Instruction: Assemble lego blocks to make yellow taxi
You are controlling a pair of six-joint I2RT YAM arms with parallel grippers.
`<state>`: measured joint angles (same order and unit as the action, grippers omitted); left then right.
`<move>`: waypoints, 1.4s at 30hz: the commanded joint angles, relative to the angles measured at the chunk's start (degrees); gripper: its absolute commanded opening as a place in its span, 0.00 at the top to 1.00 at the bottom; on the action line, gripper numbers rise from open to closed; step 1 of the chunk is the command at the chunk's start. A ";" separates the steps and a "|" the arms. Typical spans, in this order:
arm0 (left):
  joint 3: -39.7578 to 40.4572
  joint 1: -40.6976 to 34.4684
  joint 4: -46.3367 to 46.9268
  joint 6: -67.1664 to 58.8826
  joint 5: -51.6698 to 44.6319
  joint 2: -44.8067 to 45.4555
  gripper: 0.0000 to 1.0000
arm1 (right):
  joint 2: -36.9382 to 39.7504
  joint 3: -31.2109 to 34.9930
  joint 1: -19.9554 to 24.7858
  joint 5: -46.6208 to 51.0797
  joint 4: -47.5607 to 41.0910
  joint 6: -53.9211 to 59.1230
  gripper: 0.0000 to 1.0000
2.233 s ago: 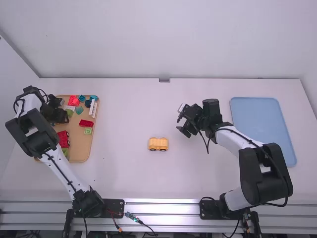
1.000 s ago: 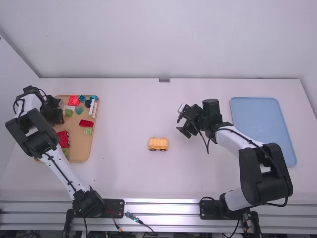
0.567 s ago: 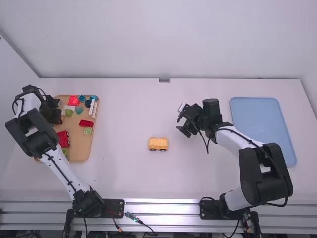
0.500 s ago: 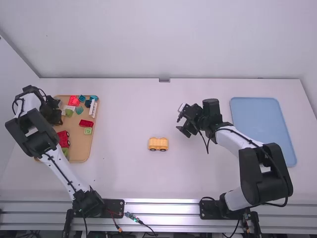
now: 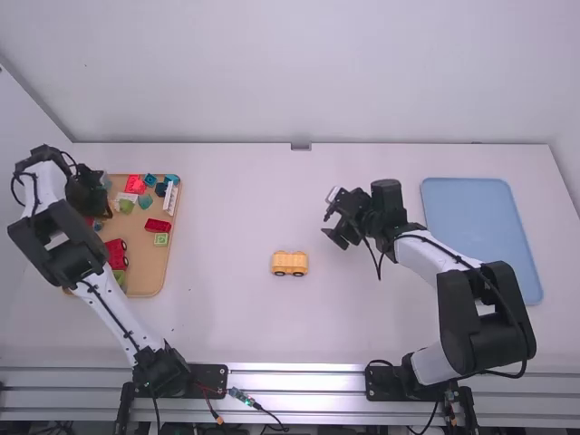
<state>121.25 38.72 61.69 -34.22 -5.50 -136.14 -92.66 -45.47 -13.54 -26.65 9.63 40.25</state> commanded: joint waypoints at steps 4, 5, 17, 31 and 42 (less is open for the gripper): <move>8.31 -0.39 5.80 0.37 -13.60 0.10 0.98 | 1.43 -1.09 0.04 -0.57 2.54 -5.01 0.01; 8.83 -0.81 6.05 0.35 -14.84 0.47 0.98 | 1.43 -1.09 0.04 -0.72 2.89 -5.22 0.00; 1.11 -15.23 -4.69 6.38 -8.61 11.14 0.98 | 1.54 -2.32 0.04 -3.32 3.54 -5.97 0.01; -44.15 -35.12 -27.40 3.28 -24.52 40.12 0.98 | 1.49 -3.63 0.17 -20.79 14.19 -17.66 0.01; -65.68 -40.79 -45.23 5.55 -43.32 52.05 0.98 | -1.00 -3.69 -1.46 -37.40 27.82 -29.70 0.01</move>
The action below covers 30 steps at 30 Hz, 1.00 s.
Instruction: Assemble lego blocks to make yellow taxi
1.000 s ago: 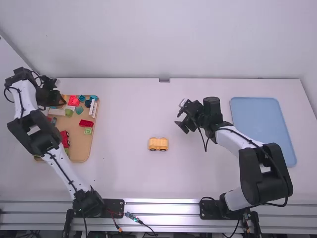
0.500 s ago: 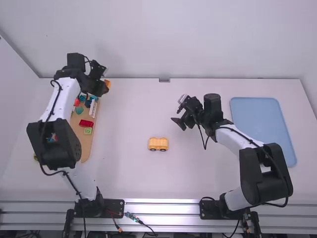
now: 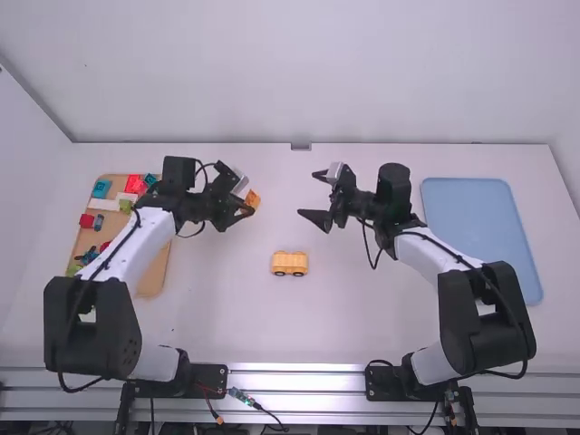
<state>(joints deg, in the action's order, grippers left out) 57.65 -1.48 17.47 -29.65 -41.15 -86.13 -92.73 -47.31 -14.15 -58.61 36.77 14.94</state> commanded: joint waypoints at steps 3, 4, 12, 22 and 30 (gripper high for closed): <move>-5.49 -0.76 -5.45 1.99 -10.10 3.05 0.94 | -2.02 -1.86 -2.05 -8.00 3.63 -6.69 0.01; -6.67 -0.76 -7.05 1.99 -10.95 3.18 0.91 | -2.48 -1.86 -2.56 -8.63 4.90 -7.76 0.01; -10.16 -0.81 -13.71 1.79 -17.25 3.24 0.91 | -4.23 -1.86 -4.50 -12.74 8.66 -11.17 0.00; -11.65 -1.07 -19.00 0.11 -25.49 3.24 0.89 | -4.21 -2.03 -4.92 -13.44 9.46 -16.26 0.03; -11.67 -4.37 -20.53 -5.05 -28.65 3.24 0.93 | -4.23 -2.23 -5.79 -13.57 9.44 -16.65 0.05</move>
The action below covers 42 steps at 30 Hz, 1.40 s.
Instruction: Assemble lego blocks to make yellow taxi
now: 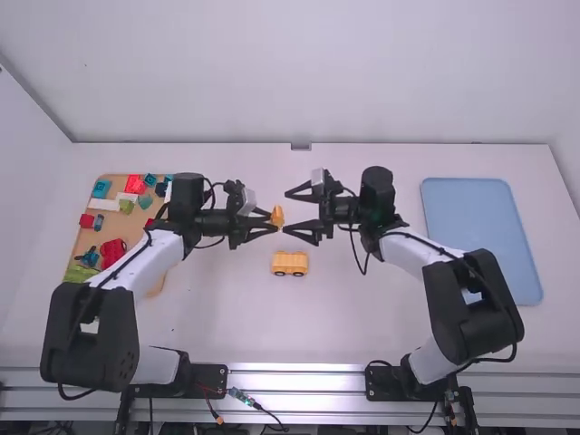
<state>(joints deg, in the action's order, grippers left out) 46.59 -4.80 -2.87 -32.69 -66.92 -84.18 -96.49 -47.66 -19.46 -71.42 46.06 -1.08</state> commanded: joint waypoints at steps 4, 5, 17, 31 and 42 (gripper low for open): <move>-0.59 -2.91 -2.52 -1.27 -3.17 1.30 0.96 | -0.47 -1.88 -0.48 -0.81 0.02 -0.39 0.12; -0.59 -3.17 -3.03 -1.22 -3.13 1.30 0.96 | -0.47 -1.86 -0.39 -0.96 0.04 -0.37 0.18; -0.59 -3.52 -6.98 0.17 -5.49 1.30 0.98 | -0.45 -1.79 -0.02 -5.70 0.02 1.51 0.29; -0.61 -3.15 -9.60 3.91 -4.09 1.28 0.98 | -0.45 -1.77 1.92 -7.21 0.02 4.35 0.36; -0.61 -3.23 -10.02 3.98 -4.17 1.28 0.98 | -0.45 0.02 1.03 -6.80 4.46 5.44 0.39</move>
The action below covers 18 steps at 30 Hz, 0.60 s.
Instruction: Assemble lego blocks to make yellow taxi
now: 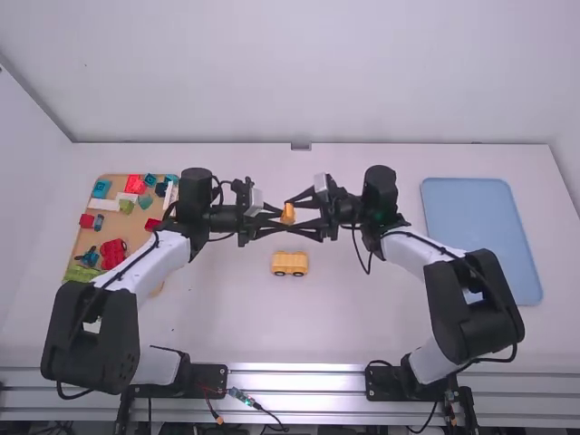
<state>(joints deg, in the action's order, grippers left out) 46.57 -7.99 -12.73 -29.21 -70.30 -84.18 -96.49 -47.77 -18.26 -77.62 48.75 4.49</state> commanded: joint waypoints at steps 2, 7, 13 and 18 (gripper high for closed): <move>-0.59 -0.33 -0.16 0.50 -0.76 1.28 0.98 | -0.45 1.46 -0.07 -0.26 6.69 -3.23 0.39; -0.59 0.00 -0.16 0.48 -0.83 1.28 0.98 | -0.45 5.14 0.13 4.59 17.33 -11.21 0.37; -0.59 -0.09 -0.60 0.46 -0.83 1.28 0.98 | -0.45 5.84 0.33 4.63 18.69 -13.70 0.35; -0.59 -0.17 -1.25 0.48 -0.83 1.28 0.98 | -0.45 4.83 1.01 5.42 15.32 -13.62 0.41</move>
<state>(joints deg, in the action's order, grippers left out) 46.57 -7.99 -13.91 -28.84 -70.28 -84.18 -96.51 -41.91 -17.96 -72.71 64.58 -8.01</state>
